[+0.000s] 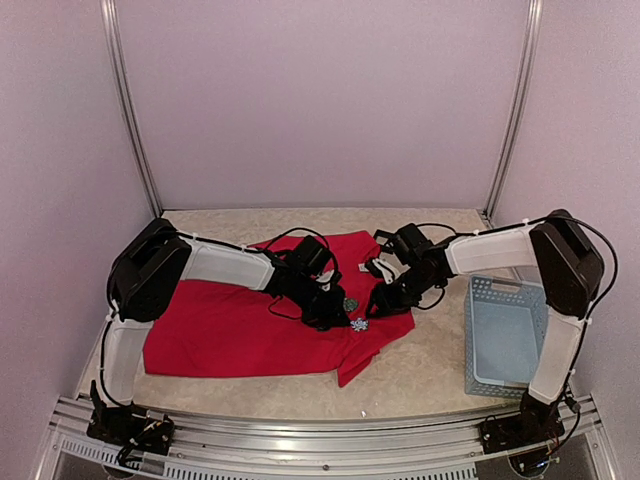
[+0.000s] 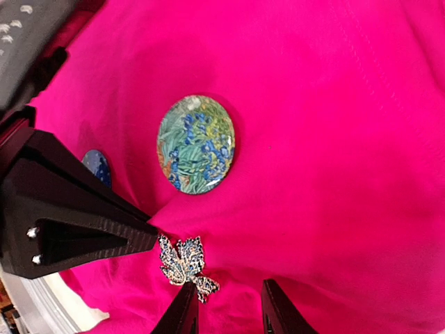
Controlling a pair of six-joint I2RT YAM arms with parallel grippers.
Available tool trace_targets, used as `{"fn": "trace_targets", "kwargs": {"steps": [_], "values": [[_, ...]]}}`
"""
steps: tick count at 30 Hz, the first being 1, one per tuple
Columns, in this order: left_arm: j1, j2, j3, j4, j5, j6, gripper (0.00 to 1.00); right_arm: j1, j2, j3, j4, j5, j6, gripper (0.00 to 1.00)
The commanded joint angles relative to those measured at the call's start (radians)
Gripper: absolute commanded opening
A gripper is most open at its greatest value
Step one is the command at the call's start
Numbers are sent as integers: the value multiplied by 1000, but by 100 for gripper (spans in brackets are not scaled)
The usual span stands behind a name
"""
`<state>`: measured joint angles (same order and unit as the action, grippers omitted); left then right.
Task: Remove the brooch from the garment
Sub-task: Pick up the flattened clothing from the center of the board, then pick up the brooch from the flattened clothing.
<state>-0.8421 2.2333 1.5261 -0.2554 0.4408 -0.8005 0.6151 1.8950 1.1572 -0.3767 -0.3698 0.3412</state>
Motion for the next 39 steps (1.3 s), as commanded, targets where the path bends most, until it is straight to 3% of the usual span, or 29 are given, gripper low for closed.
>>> {"fn": "trace_targets", "kwargs": {"steps": [1,10,20,25,39], "values": [[7,-59,-47,49,3,15,0,6,-106,-21,-26,74,-46,39],[13,-147,-73,109,22,32,0,6,-302,-132,11,43,-76,53],[20,-205,-77,171,82,35,0,11,-424,-234,118,-59,-112,61],[24,-214,-79,172,101,27,0,18,-413,-224,138,-48,-93,62],[37,-235,-109,209,143,-3,0,36,-260,-149,160,-52,-45,49]]}}
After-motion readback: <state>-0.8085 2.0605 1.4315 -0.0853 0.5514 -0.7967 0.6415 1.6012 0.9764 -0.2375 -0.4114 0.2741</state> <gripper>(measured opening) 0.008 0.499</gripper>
